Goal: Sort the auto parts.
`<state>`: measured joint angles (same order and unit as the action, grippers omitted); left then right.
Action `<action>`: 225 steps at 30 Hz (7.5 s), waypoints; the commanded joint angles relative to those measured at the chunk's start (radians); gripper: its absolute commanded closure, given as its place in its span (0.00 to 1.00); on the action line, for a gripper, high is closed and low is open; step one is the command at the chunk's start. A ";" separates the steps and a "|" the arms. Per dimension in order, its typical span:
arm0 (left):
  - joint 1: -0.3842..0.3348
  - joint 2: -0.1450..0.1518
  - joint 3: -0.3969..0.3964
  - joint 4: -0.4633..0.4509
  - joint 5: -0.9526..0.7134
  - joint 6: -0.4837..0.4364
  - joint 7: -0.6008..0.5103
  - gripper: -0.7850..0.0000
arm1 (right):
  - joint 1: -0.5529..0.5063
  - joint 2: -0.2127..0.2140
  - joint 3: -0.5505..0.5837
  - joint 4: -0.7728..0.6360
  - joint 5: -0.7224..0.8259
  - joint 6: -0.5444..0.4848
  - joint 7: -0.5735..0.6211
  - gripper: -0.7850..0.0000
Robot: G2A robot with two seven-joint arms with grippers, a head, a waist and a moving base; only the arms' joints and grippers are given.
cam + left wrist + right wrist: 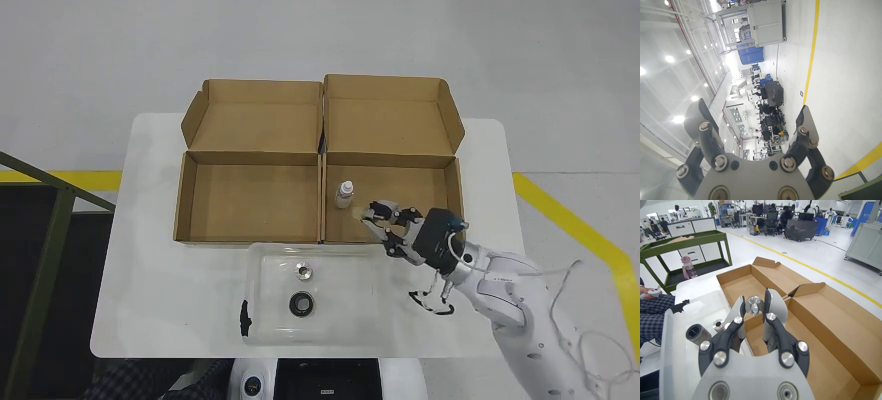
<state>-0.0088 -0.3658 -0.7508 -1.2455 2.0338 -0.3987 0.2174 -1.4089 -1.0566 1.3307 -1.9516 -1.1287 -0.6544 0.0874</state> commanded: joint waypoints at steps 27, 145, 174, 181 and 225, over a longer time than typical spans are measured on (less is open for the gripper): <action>0.000 0.000 0.000 0.000 0.000 0.000 0.000 0.00 | 0.293 -0.021 -0.148 0.229 -0.112 0.080 0.416 1.00; 0.000 0.000 0.000 0.000 0.000 0.000 0.000 0.00 | 0.334 -0.096 -0.564 0.173 -0.317 -0.026 0.404 0.51; 0.000 0.000 0.000 0.000 0.000 0.000 0.000 0.00 | 0.362 -0.125 -0.603 0.229 -0.309 -0.034 0.393 1.00; 0.000 0.000 0.000 0.000 0.000 0.000 0.000 0.00 | 0.317 -0.108 -0.553 0.132 -0.313 -0.054 0.377 1.00; 0.000 0.000 0.000 0.000 0.000 0.000 0.000 0.00 | 0.094 -0.029 -0.131 -0.180 -0.111 -0.100 0.131 1.00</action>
<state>-0.0088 -0.3658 -0.7508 -1.2455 2.0338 -0.3987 0.2174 -1.3114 -1.0870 1.1928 -2.1314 -1.2424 -0.7545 0.2232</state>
